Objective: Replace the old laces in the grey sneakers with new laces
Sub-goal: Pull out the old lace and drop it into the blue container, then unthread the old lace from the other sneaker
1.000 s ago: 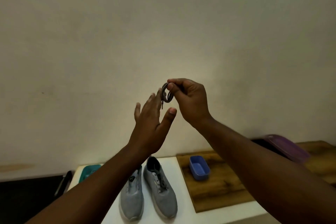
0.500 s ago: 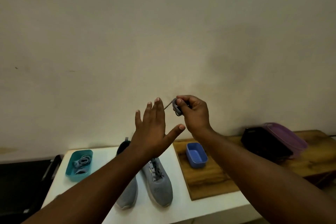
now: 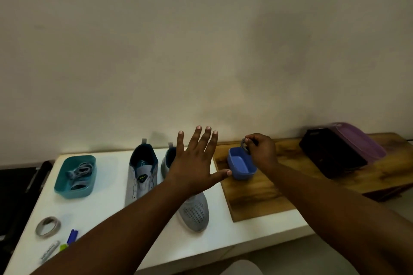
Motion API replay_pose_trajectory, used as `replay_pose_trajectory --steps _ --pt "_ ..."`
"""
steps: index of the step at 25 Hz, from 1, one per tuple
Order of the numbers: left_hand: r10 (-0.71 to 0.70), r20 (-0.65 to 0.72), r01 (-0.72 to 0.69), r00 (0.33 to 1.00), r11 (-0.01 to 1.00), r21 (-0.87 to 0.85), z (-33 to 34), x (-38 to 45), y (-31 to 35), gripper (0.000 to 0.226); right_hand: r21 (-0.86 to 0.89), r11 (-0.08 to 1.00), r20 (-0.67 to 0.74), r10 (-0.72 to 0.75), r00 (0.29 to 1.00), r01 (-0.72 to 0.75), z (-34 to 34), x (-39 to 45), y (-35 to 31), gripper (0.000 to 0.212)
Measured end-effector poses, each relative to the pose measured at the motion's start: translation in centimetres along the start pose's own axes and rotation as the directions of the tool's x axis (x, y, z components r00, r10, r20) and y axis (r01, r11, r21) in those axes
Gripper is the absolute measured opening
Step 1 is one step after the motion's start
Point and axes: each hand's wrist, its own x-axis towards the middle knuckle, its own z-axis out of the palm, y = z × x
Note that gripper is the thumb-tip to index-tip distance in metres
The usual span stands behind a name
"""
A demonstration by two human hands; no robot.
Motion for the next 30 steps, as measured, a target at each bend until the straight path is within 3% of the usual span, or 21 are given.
replay_pose_trajectory --steps 4,9,14,24,28,30 --pt "0.007 0.055 -0.008 0.998 1.0 0.02 3.7 0.6 -0.3 0.105 -0.222 0.975 0.053 0.038 0.998 -0.026 1.7 1.7 4.6 0.016" --pt "0.0 0.009 0.0 1.0 1.0 -0.031 7.4 -1.0 -2.0 0.101 -0.425 0.905 0.191 0.108 0.976 -0.017 4.6 5.1 7.7 0.017" --pt "-0.034 -0.017 0.034 0.999 0.999 -0.025 8.8 -1.3 -3.7 0.099 -0.666 0.744 0.288 0.188 0.939 0.056 7.8 6.6 8.9 0.02" --pt "-0.099 -0.021 0.099 0.995 0.995 0.007 9.3 -2.6 -5.7 0.098 -0.826 0.535 0.412 0.36 0.837 0.176 10.6 8.4 10.5 0.036" --pt "-0.149 0.003 0.149 0.989 0.988 0.033 9.7 -2.8 -6.5 0.1 -0.818 0.542 0.422 0.334 0.843 0.195 10.3 8.2 10.1 0.034" --pt "-0.157 0.001 0.157 0.988 0.987 0.044 9.7 -3.2 -6.7 0.1 -0.799 0.59 0.365 0.331 0.87 0.111 9.3 7.8 9.4 0.029"
